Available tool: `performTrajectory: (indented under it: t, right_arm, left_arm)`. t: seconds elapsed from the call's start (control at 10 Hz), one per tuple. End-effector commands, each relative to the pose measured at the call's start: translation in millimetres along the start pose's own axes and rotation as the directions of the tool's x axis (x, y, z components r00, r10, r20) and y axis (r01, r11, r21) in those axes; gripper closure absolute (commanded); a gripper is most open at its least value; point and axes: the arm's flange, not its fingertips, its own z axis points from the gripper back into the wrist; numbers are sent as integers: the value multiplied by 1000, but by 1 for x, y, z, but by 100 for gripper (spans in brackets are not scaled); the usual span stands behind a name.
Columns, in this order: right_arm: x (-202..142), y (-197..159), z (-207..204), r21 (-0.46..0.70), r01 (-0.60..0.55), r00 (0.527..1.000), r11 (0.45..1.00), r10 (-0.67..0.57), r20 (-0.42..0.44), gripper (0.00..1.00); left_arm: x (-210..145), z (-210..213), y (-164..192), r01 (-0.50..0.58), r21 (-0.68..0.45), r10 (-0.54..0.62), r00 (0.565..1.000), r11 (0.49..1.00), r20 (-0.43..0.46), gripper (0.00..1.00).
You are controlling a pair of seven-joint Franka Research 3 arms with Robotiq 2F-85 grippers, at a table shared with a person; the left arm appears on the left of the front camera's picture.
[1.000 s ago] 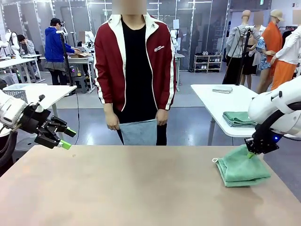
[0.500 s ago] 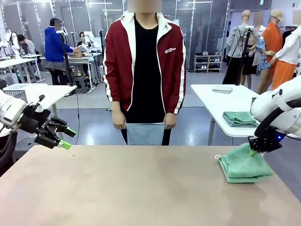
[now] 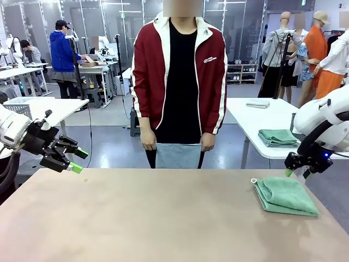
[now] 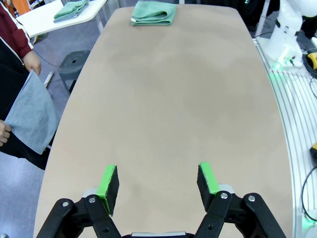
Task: Fold the towels and place them in the basket.
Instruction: Place the folded Towel with hook on the right side of the table.
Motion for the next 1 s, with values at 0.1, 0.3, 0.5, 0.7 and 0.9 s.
performTrajectory:
  t: [0.1, 0.3, 0.5, 0.7, 0.9]
  right_arm:
    - [-1, 57, 91, 0, 0, 995, 1000, 0, -102, 24]
    - [-10, 111, 153, -35, 5, 990, 999, -10, -141, 24]
    - [-26, 154, 191, -91, 24, 987, 996, -37, -154, 24]
    - [-35, 169, 199, -115, 22, 987, 993, -40, -154, 24]
    - [-38, 174, 208, -81, 4, 989, 997, -15, -146, 24]
  left_arm:
    - [1, 1, -1, 4, 1, -4, 1000, 1000, 4, 19]
    - [1, 1, -1, 4, 1, -4, 1000, 1000, 4, 19]
    - [1, 1, -1, 4, 1, -4, 1000, 1000, 4, 19]
    - [1, 1, -1, 4, 1, -4, 1000, 1000, 4, 19]
    - [1, 1, -1, 4, 1, -4, 1000, 1000, 4, 19]
